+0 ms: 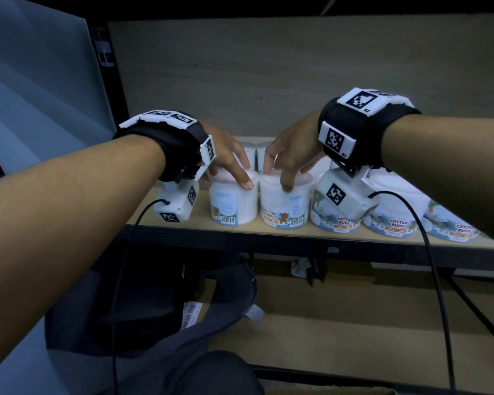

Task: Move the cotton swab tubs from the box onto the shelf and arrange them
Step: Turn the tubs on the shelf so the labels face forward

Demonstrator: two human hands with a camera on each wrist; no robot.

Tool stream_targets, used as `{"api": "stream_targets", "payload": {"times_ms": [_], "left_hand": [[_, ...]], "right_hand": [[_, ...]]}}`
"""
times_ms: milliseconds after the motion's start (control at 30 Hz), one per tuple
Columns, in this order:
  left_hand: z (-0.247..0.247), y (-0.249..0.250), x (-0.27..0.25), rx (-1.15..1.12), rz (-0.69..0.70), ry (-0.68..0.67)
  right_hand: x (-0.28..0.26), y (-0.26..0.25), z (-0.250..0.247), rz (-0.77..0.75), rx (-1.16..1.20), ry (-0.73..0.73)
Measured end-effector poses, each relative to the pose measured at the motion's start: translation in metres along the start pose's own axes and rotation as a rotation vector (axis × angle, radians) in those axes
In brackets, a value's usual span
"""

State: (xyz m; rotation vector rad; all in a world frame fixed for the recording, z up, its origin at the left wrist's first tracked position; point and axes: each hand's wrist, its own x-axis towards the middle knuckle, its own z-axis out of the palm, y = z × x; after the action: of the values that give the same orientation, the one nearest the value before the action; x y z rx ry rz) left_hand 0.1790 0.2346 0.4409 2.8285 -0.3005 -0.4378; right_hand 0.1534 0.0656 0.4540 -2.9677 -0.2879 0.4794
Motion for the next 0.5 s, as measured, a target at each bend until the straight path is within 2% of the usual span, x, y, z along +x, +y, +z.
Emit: {"api": "stream_targets", "payload": {"times_ms": [200,367,500], "left_hand": [[0.0,0.007,-0.01,0.118,0.026,0.077],[0.002,0.007,-0.015,0.183,0.061,0.107],[-0.003,0.009,-0.024,0.256,0.13,0.04]], "right_hand": [[-0.001,0.007,0.0,-0.056,0.004,-0.029],[-0.005,0.006,-0.001,-0.03,0.07,-0.011],[-0.004,0.002,-0.009,0.017,0.098,0.048]]}}
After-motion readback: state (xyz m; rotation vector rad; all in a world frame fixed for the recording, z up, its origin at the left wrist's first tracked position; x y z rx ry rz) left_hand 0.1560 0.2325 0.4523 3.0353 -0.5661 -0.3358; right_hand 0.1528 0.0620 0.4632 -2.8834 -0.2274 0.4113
